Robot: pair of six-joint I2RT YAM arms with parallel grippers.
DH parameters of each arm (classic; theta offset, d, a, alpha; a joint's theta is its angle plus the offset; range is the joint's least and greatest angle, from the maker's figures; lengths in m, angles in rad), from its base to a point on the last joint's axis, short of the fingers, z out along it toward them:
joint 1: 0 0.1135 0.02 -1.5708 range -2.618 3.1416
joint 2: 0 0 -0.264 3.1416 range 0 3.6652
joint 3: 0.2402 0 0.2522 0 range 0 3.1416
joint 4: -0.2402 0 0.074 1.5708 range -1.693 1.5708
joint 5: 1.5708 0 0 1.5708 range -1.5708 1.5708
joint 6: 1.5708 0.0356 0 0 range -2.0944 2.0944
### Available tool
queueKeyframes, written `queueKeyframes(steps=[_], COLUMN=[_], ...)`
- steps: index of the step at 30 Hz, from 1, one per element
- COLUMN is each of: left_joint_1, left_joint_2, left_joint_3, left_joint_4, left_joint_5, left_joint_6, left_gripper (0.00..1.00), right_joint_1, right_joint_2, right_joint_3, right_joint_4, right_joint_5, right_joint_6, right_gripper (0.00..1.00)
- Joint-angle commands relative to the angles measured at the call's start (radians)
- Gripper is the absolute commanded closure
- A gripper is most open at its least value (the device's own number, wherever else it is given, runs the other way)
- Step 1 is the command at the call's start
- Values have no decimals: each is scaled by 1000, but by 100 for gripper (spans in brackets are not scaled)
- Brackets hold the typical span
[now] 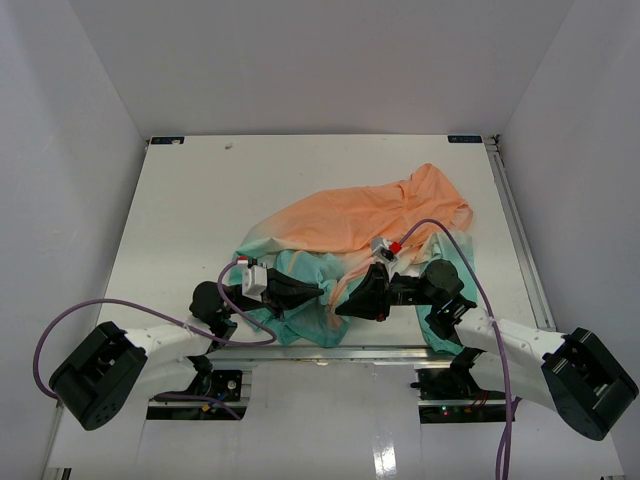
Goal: Zip up the jacket
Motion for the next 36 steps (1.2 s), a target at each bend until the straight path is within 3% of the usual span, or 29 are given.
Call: queueKeyframes(steps=[1,36], left_joint_1=[1,1], left_joint_2=[-17,9], left_joint_3=[12,18], left_joint_4=[412,428], left_joint_5=[1,11], left_joint_6=[18,7], left_gripper=[100,100], right_joint_1=[-4,-4], right_joint_2=[1,-1], right_joint_3=[3,1], right_joint_4=[72,94], right_joint_5=[-18,-12], right_joint_6=[12,39], right_gripper=[92,92])
